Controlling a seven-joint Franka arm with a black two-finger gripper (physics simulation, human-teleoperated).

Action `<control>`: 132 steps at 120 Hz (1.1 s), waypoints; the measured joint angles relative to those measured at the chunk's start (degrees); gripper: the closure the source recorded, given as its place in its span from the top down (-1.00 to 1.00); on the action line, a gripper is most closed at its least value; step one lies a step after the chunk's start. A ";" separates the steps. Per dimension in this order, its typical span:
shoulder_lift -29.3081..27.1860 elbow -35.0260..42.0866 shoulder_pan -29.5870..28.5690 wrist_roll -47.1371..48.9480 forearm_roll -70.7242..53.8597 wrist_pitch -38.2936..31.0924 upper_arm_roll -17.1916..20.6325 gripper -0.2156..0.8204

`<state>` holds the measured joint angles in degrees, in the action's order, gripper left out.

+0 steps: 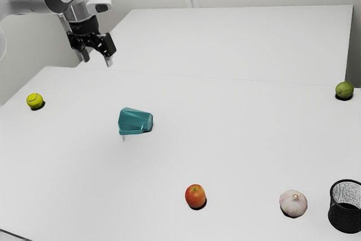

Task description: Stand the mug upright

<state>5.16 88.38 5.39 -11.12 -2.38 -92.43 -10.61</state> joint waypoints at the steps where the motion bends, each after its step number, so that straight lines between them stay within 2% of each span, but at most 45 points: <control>1: -0.03 0.08 -0.03 -0.04 0.03 -0.16 -0.02 0.58; 12: 0.03 0.82 -0.07 -0.38 0.96 -1.62 -0.43 0.58; 33: -0.75 7.50 0.12 -0.83 10.63 -4.51 -5.23 0.58; 44: -0.96 9.06 -0.94 -1.05 16.84 -4.95 -6.31 0.58; 70: 3.24 12.01 -0.30 -3.29 29.64 -5.40 -11.86 0.58; 88: 4.10 15.82 -3.08 -6.30 33.88 -5.87 -12.49 0.58; 132: 14.56 14.18 -7.59 -17.89 45.47 -9.39 -12.54 0.58</control>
<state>19.72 102.56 -2.20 -29.01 43.08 -101.81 -23.14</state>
